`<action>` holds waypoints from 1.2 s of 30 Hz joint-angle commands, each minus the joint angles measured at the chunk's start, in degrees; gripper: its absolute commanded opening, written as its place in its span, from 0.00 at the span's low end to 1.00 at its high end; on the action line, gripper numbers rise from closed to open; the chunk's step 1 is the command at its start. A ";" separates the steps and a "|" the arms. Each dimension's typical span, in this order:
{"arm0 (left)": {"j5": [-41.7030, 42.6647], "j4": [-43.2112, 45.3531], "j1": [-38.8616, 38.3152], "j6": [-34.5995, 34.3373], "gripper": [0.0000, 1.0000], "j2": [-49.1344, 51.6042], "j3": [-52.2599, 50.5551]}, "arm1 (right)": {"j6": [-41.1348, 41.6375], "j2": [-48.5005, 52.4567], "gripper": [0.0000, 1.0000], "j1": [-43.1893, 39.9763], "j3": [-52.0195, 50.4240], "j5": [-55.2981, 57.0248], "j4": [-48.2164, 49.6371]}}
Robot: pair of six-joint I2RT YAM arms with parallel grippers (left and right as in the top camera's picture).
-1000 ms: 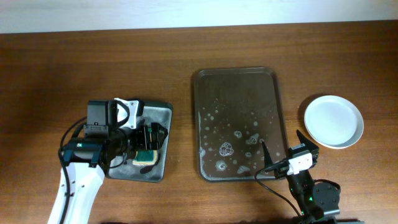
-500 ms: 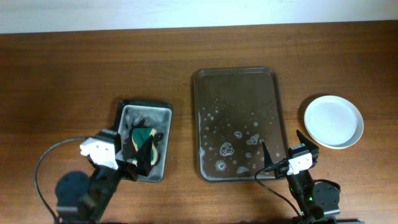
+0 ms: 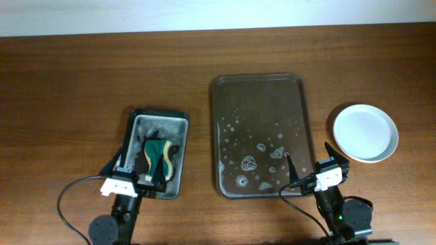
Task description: Clean dirty plates on tray and stack at the side
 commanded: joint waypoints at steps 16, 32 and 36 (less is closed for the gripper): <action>-1.11 -6.71 0.42 0.90 1.00 -0.13 -0.33 | 0.22 -0.37 0.99 -0.37 -0.42 0.50 -0.22; -1.11 -6.71 0.42 0.90 0.99 -0.13 -0.33 | 0.24 -0.37 0.99 -0.37 -0.42 0.48 -0.22; -1.11 -6.71 0.42 0.90 0.99 -0.13 -0.33 | 0.22 -0.37 0.99 -0.37 -0.42 0.50 -0.22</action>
